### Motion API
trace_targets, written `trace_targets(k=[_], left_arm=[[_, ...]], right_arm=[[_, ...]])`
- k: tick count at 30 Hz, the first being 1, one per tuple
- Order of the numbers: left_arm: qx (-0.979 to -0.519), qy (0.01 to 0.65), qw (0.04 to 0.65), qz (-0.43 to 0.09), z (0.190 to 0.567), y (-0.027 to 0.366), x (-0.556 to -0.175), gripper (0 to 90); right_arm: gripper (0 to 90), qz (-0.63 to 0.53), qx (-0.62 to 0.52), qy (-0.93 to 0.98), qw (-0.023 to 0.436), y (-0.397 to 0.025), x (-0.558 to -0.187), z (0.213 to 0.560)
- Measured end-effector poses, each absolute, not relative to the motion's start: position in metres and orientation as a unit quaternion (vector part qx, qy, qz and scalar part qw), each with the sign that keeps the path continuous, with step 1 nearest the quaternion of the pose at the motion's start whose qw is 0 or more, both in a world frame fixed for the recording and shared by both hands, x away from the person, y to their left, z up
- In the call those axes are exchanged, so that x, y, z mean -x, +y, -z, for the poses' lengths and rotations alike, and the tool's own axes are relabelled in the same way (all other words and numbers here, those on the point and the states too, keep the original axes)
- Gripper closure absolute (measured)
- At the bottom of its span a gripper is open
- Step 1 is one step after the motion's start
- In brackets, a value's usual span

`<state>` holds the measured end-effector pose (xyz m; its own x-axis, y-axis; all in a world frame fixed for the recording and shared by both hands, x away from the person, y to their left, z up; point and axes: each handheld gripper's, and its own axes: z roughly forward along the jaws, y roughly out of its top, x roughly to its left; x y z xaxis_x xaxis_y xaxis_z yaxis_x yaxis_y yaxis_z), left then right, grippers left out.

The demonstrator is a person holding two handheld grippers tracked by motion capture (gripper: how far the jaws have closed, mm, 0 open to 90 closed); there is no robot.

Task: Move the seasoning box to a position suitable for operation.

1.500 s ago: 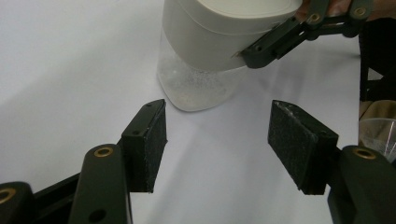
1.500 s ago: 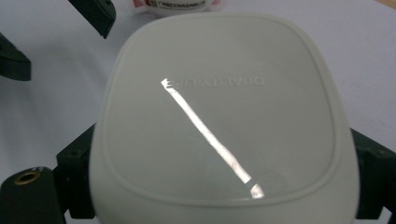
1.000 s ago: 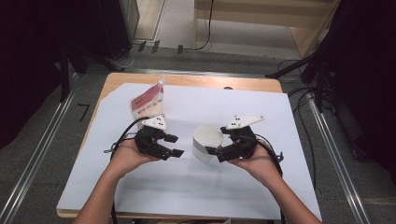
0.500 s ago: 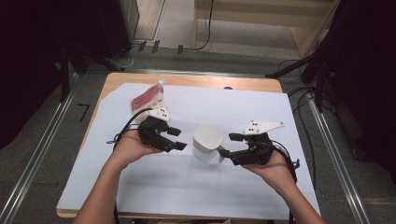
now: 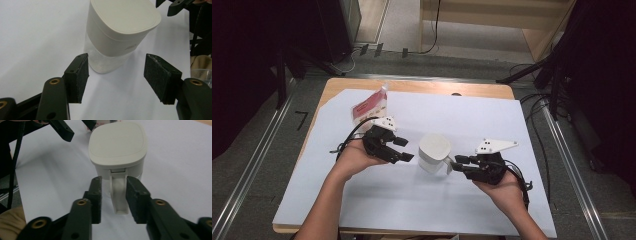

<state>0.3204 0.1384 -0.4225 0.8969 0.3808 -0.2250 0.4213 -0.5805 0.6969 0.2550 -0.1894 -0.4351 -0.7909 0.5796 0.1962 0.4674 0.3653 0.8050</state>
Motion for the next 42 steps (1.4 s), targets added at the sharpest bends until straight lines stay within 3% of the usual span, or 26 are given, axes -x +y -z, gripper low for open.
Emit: trace_targets(k=[5, 9, 25, 42], left_arm=[[-0.890, 0.224, 0.398, 0.018, 0.423, 0.141, -0.321, 37.7], [-0.889, 0.225, 0.398, 0.017, 0.423, 0.141, -0.321, 37.7], [-0.891, 0.223, 0.395, 0.017, 0.426, 0.139, -0.321, 37.6], [-0.892, 0.222, 0.394, 0.019, 0.427, 0.138, -0.320, 37.0]], right_arm=[[86.4, -0.460, -0.315, 0.827, 0.068, -0.186, -0.248, 0.440], [90.0, -0.452, -0.309, 0.834, 0.071, -0.179, -0.243, 0.446], [90.0, -0.435, -0.307, 0.845, 0.046, -0.160, -0.246, 0.467], [90.0, -0.435, -0.314, 0.842, 0.055, -0.164, -0.254, 0.471]])
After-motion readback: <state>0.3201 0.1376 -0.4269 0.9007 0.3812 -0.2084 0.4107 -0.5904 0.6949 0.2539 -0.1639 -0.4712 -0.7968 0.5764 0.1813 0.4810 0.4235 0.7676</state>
